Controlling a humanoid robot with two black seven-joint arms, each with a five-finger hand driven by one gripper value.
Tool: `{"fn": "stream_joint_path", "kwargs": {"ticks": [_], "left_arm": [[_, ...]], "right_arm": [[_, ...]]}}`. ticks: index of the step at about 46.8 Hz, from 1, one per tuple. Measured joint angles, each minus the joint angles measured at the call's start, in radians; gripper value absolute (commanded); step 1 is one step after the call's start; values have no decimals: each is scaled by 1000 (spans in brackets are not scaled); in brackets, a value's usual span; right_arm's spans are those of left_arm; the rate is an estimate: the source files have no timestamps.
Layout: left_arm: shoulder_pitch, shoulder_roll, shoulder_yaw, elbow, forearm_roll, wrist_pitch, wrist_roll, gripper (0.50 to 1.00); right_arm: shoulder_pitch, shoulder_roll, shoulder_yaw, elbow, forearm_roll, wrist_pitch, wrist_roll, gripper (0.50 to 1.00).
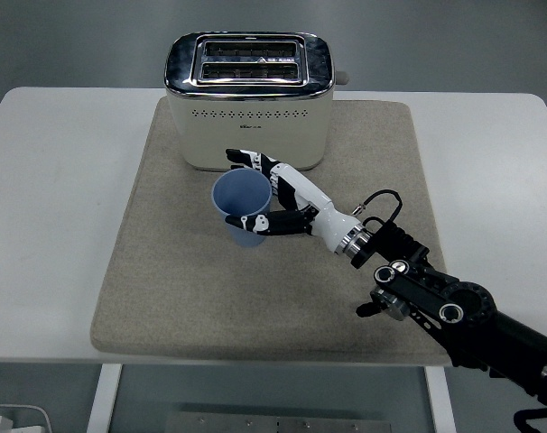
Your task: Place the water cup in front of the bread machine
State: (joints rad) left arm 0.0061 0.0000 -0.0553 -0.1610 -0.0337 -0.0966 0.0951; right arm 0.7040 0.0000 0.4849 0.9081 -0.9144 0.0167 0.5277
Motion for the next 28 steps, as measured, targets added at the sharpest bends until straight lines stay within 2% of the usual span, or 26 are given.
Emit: {"fn": "stream_joint_path", "kwargs": {"ticks": [28], "left_arm": [[0, 0, 0, 0, 0, 0, 0, 1000]], "right_arm": [[-2, 0, 7, 3, 5, 23, -2, 926]]}}
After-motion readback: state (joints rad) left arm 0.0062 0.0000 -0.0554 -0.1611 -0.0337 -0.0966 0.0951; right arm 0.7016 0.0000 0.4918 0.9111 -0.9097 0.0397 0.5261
